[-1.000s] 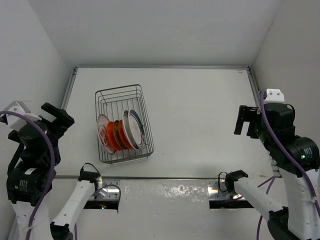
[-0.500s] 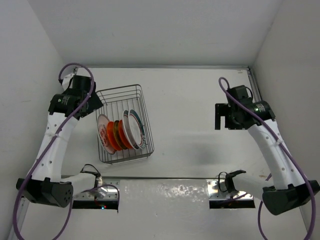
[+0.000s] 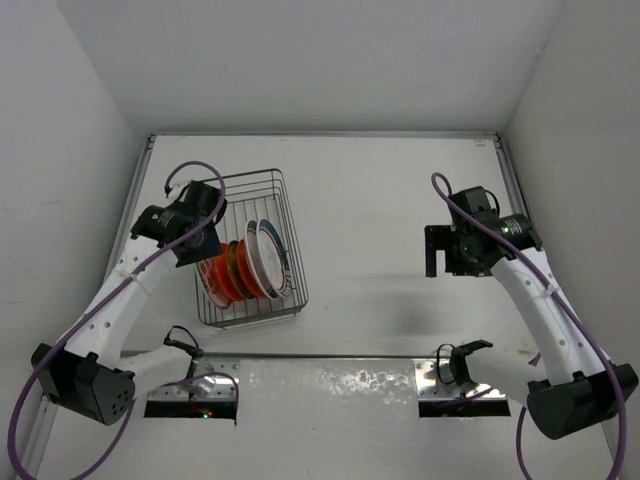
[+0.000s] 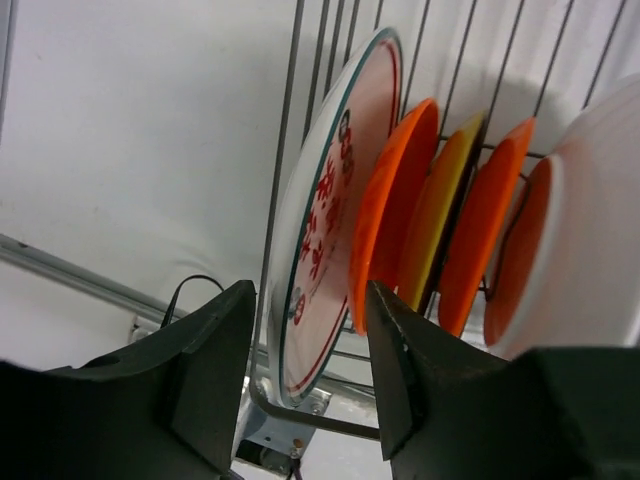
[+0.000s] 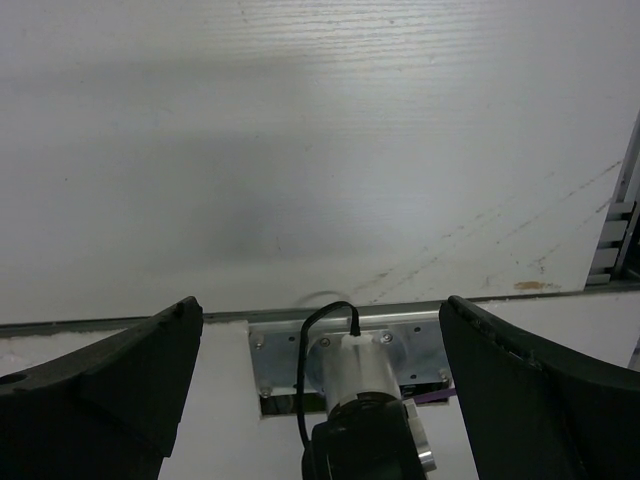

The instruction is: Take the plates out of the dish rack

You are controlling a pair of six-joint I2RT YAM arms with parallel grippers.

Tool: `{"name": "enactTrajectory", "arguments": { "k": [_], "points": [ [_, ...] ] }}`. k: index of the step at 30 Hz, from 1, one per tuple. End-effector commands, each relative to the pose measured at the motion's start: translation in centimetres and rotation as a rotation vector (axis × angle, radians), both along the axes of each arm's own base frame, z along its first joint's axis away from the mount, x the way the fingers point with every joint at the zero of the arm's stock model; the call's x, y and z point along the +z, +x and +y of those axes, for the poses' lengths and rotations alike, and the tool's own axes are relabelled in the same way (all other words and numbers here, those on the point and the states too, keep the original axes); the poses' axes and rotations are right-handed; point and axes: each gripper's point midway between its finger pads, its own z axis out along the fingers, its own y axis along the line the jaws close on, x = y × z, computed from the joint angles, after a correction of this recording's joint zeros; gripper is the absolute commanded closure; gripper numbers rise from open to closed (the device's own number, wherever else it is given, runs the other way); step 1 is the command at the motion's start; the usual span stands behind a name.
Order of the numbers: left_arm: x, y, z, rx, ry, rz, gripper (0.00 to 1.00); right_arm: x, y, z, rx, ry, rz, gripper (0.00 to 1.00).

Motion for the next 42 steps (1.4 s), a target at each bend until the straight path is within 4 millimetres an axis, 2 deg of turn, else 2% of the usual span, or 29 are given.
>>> {"name": "enactTrajectory", "arguments": {
  "k": [1, 4, 7, 9, 12, 14, 16, 22, 24, 28, 29, 30, 31, 32, 33, 34, 35, 36, 37, 38, 39, 40, 41, 42],
  "points": [
    [-0.2, -0.5, 0.8, 0.000, 0.039, 0.000, 0.55, 0.8, 0.8, 0.6, 0.015, 0.026, -0.046, 0.01],
    [-0.9, -0.7, 0.8, -0.009, 0.040, 0.011, 0.67, 0.8, 0.8, 0.6, 0.017, 0.026, -0.048, 0.01],
    [-0.6, -0.5, 0.5, -0.019, 0.032, 0.012, 0.90, 0.8, 0.8, 0.7, 0.018, 0.030, -0.050, 0.01],
    [0.5, 0.1, 0.3, -0.021, 0.023, -0.019, 0.94, 0.9, 0.9, 0.7, 0.016, 0.029, -0.050, 0.01],
    [1.8, 0.8, 0.1, -0.030, 0.020, -0.034, 0.94, 1.1, 1.0, 0.7, 0.021, 0.031, -0.054, 0.01],
    [2.8, 1.4, 0.2, -0.027, 0.036, -0.034, 1.00, 1.2, 1.2, 1.0, 0.025, 0.041, -0.059, 0.01],
    [3.7, 1.9, 0.4, -0.013, 0.055, -0.036, 1.00, 1.2, 1.4, 1.2, 0.030, 0.052, -0.055, 0.01],
    [9.7, 3.9, 3.3, 0.061, 0.220, -0.158, 1.00, 1.6, 2.0, 2.6, 0.053, 0.113, -0.036, 0.01],
    [11.0, 4.3, 3.8, 0.060, 0.261, -0.178, 1.00, 1.7, 2.2, 2.8, 0.056, 0.117, -0.038, 0.01],
    [15.2, 6.1, 5.0, 0.141, 0.327, -0.295, 1.00, 1.9, 3.0, 3.4, 0.051, 0.143, -0.049, 0.01],
    [15.7, 6.6, 5.0, 0.151, 0.326, -0.320, 1.00, 1.9, 3.2, 3.8, 0.050, 0.162, -0.052, 0.01],
    [16.4, 7.2, 4.9, 0.141, 0.325, -0.346, 1.00, 2.2, 4.0, 5.3, 0.078, 0.236, -0.076, 0.01],
    [17.6, 8.5, 3.9, 0.128, 0.266, -0.416, 1.00, 2.3, 4.4, 6.5, 0.090, 0.296, -0.090, 0.01],
    [18.3, 9.2, 3.2, 0.094, 0.235, -0.446, 1.00, 3.2, 6.1, 8.2, 0.123, 0.376, -0.161, 0.01],
    [19.3, 10.3, 2.2, 0.078, 0.181, -0.509, 1.00, 3.4, 6.5, 9.4, 0.145, 0.441, -0.179, 0.01],
    [20.1, 11.0, 0.1, 0.004, 0.079, -0.546, 1.00, 4.4, 6.8, 11.6, 0.179, 0.567, -0.189, 0.01],
    [20.7, 11.6, -1.2, -0.041, 0.013, -0.579, 1.00, 6.2, 8.6, 13.2, 0.214, 0.650, -0.280, 0.01],
    [22.6, 12.3, -2.7, -0.082, -0.070, -0.666, 1.00, 6.7, 8.9, 14.3, 0.194, 0.731, -0.286, 0.01],
    [22.6, 12.4, -5.6, -0.191, -0.195, -0.677, 1.00, 8.0, 9.1, 15.7, 0.224, 0.817, -0.300, 0.01],
    [23.3, 12.5, -7.5, -0.231, -0.297, -0.712, 1.00, 9.9, 10.7, 16.8, 0.251, 0.883, -0.379, 0.01],
    [24.4, 12.4, -10.4, -0.342, -0.432, -0.760, 1.00, 11.0, 11.2, 17.6, 0.232, 0.943, -0.388, 0.01],
    [24.6, 12.3, -11.8, -0.382, -0.501, -0.773, 1.00, 11.9, 11.7, 18.1, 0.241, 0.974, -0.410, 0.01],
    [26.1, 12.5, -13.4, -0.411, -0.613, -0.826, 1.00, 13.1, 12.9, 18.8, 0.247, 1.004, -0.447, 0.01],
    [24.8, 11.9, -15.5, -0.485, -0.710, -0.772, 1.00, 13.4, 13.4, 19.1, 0.249, 1.015, -0.457, 0.01]
  ]
}}
